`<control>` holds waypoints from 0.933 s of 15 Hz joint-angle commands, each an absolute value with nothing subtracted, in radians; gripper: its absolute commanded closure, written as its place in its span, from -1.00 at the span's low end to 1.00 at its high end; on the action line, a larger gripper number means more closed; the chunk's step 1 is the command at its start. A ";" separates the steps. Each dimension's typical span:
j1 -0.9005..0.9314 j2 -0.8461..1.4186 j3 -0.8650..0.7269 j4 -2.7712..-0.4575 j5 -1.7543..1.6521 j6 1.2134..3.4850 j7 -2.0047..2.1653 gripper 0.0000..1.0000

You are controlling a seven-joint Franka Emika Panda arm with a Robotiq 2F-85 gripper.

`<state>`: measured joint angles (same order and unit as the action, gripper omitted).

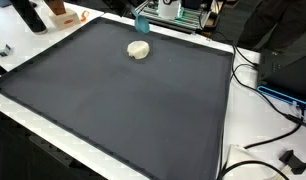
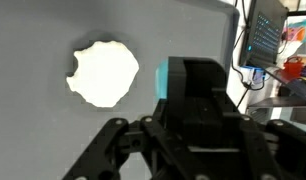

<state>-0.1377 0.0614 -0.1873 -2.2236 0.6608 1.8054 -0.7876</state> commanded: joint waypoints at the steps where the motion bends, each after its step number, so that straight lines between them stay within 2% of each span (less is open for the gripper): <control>1: -0.193 0.167 -0.185 -2.153 0.724 1.654 -0.981 0.50; 7: -0.251 0.326 -0.172 -2.044 0.730 1.477 -1.115 0.50; 14: -0.277 0.432 -0.163 -2.006 0.790 1.509 -1.099 0.50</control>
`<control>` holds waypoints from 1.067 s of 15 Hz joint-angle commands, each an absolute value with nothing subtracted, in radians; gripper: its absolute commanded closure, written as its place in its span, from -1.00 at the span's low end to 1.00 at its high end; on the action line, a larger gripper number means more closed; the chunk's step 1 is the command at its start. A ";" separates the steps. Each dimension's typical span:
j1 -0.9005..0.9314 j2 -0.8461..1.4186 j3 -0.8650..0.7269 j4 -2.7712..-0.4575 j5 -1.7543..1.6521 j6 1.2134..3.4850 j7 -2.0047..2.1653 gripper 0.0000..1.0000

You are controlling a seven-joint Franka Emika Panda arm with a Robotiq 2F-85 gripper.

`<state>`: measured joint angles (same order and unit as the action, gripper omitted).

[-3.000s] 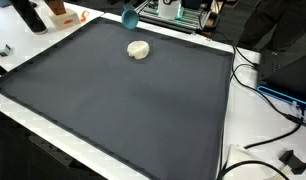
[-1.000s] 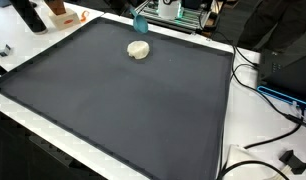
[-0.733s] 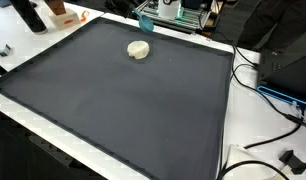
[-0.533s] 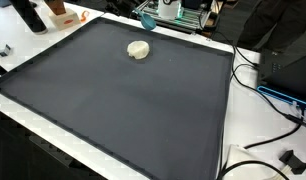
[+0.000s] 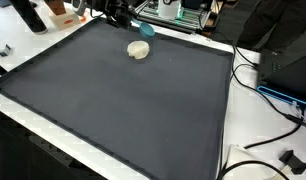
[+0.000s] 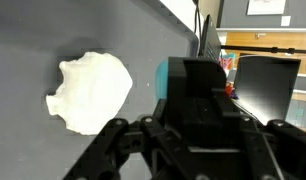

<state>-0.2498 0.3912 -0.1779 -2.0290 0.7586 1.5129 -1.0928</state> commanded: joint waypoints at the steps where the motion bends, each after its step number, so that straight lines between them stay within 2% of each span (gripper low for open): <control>1: -0.279 0.439 -0.162 -2.006 0.794 1.514 -1.098 0.50; 16: -0.246 0.485 -0.150 -2.061 0.782 1.776 -1.086 0.50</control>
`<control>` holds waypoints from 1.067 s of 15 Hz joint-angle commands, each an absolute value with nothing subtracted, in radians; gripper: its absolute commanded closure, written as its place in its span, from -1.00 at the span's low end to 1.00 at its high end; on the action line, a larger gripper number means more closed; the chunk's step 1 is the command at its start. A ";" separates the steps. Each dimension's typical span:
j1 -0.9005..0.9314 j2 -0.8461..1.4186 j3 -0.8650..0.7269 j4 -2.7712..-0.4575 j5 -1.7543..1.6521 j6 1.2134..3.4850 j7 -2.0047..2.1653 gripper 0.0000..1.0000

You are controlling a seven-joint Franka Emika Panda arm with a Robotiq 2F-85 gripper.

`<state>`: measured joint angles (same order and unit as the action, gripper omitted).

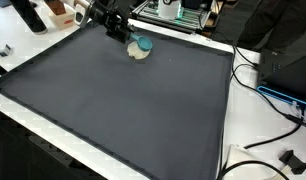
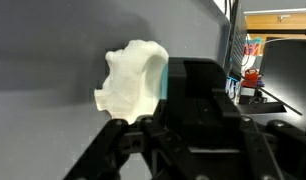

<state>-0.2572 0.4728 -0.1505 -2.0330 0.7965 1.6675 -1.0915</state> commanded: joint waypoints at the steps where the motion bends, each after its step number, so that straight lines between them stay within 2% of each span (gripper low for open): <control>1: -0.240 0.486 -0.151 -2.064 0.774 1.790 -1.076 0.50; 16: -0.193 0.447 -0.134 -2.089 0.687 1.926 -0.896 0.50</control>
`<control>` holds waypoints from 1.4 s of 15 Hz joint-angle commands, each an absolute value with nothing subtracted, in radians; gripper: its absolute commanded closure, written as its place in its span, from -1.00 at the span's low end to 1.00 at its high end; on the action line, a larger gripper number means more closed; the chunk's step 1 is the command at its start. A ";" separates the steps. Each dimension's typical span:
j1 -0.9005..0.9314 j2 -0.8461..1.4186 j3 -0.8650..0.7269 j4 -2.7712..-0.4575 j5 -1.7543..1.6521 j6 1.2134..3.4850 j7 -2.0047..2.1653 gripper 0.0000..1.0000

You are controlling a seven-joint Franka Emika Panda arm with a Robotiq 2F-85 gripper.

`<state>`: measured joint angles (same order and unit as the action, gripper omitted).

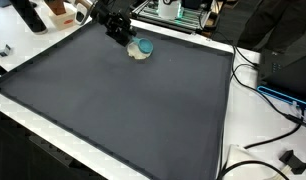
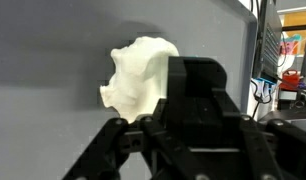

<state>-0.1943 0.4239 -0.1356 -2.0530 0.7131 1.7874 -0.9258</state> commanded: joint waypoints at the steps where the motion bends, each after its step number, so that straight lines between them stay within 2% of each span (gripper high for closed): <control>1: -0.197 0.446 -0.134 -2.092 0.695 1.929 -0.879 0.50; 11: -0.171 0.441 -0.120 -2.079 0.598 1.954 -0.813 0.50; 21: -0.239 0.390 -0.084 -2.100 0.754 1.809 -0.928 0.50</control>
